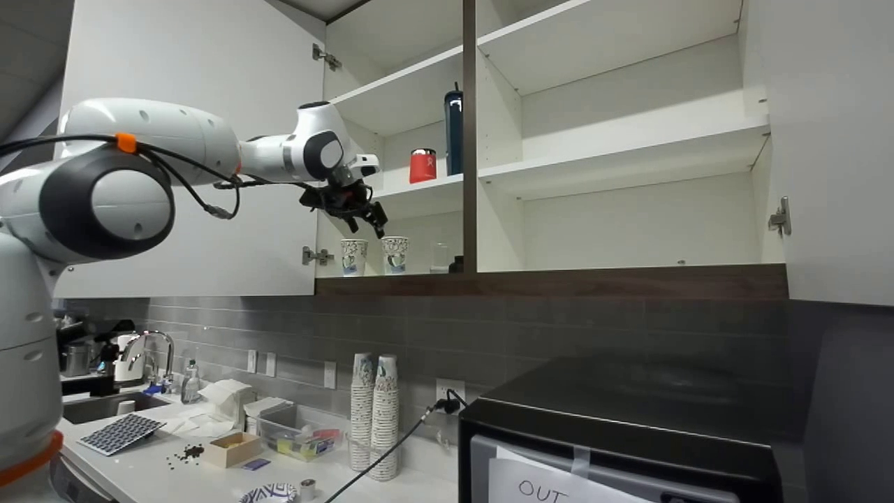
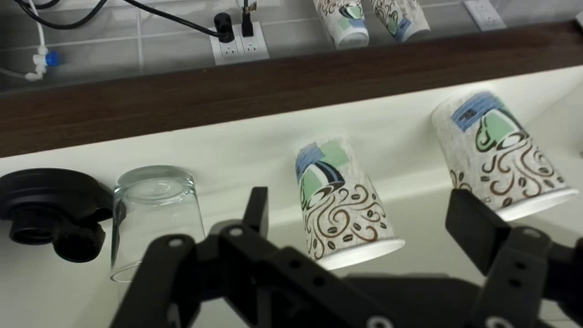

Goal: Take the cup out of the other cup

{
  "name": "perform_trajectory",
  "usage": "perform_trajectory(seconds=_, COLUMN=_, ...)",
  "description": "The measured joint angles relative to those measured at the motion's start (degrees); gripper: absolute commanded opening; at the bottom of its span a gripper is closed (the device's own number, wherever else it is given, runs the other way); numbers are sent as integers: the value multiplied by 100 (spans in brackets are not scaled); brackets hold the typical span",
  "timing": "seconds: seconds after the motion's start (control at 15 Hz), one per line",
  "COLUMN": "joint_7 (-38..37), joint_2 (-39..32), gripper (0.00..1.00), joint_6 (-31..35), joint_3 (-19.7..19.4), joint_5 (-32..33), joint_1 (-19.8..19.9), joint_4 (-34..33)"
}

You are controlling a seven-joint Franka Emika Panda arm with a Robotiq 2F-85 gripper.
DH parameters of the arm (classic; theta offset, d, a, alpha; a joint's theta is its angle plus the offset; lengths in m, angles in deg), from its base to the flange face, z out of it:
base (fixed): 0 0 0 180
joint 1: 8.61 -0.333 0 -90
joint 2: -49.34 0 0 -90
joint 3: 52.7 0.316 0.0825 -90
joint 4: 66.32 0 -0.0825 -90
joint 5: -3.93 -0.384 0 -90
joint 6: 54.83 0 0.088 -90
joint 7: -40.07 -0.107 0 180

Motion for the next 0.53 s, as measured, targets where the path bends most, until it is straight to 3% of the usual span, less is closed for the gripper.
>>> perform_trajectory(seconds=0.53, joint_7=1240, joint_2=1784, gripper=100, joint_6=-160, joint_3=-146, joint_5=-255, joint_1=-44, joint_4=1680)
